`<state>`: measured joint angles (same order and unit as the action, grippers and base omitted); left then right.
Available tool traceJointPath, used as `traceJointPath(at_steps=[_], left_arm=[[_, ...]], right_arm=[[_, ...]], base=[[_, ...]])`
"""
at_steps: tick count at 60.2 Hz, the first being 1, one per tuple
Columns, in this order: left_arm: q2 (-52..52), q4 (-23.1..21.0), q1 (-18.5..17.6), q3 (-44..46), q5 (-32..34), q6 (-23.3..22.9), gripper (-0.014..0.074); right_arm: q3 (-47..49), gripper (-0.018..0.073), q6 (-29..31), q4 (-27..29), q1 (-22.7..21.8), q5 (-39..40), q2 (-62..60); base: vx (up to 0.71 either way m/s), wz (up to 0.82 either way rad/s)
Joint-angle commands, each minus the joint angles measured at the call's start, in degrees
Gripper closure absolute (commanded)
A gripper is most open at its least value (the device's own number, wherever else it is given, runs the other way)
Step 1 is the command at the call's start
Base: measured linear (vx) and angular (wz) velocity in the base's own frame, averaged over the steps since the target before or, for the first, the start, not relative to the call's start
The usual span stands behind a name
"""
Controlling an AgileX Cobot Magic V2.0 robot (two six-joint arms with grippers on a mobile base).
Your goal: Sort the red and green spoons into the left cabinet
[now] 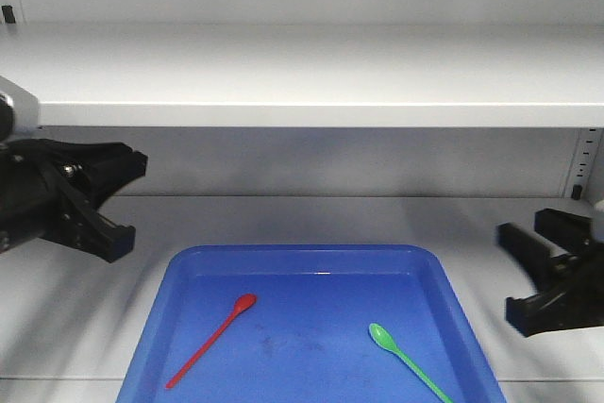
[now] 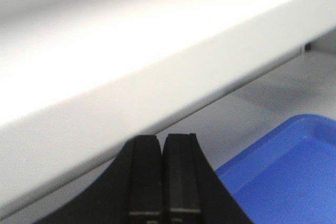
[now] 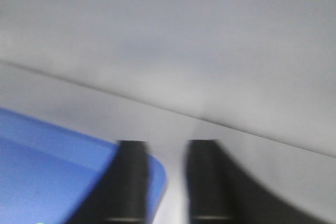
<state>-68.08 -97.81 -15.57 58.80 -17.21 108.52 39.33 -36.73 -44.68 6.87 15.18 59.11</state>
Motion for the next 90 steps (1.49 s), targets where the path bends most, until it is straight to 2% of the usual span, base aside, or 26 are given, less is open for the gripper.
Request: traceJointPath(at_steps=[1,6,13,22,31,39,48,55,67,90], left_arm=[[3.6,-5.3,-0.4,0.4,-1.6,-1.6,0.0603],[5.6,-5.3,-0.4,-2.0,-1.4,-3.7,0.0597],[9.7,-5.3,-0.4,-7.0,-0.6,-3.9,0.0597],[18.0,-5.4,-0.4,-16.2,1.6,-4.5,0.0597],[28.4,-5.3,-0.4,-24.5,5.4,-7.9,0.0597],[37.7,-5.3,-0.4,-31.2,7.3,-10.5,0.0597],[46.4,-5.3,-0.4,-37.9,7.5,-11.0,0.0597],[50.4,-5.3,-0.4,-41.8,7.9,-11.0,0.0597],[51.4,-5.3,-0.4,-43.2,6.4,-11.0,0.0596],[51.4,-5.3,-0.4,-43.2,3.7,-11.0,0.0596]], right_arm=[[1.9,0.0578,-2.4,1.4,0.0,0.3,-4.2],[1.8,0.0572,-5.4,1.4,0.0,-1.7,-6.8],[1.7,0.0570,-8.0,1.3,0.1,-5.7,-11.2],[1.7,0.0568,-8.3,1.4,0.1,-13.2,-17.4],[1.0,0.0566,-7.6,1.4,0.1,-20.0,-23.6],[-5.4,0.0564,-7.8,2.6,0.1,-20.2,-29.4],[-13.3,0.0564,-7.7,6.3,0.1,-20.1,-36.8],[-17.1,0.0564,-7.2,6.5,0.1,-19.9,-41.6],[-18.4,0.0562,-6.8,6.1,0.1,-17.3,-42.8],[-18.4,0.0562,-8.1,6.2,0.1,-17.4,-42.8]], base=[[0.00,0.00],[0.00,0.00],[0.00,0.00],[0.00,0.00],[0.00,0.00],[0.00,0.00],[0.00,0.00],[0.00,0.00],[0.00,0.00],[0.00,0.00]])
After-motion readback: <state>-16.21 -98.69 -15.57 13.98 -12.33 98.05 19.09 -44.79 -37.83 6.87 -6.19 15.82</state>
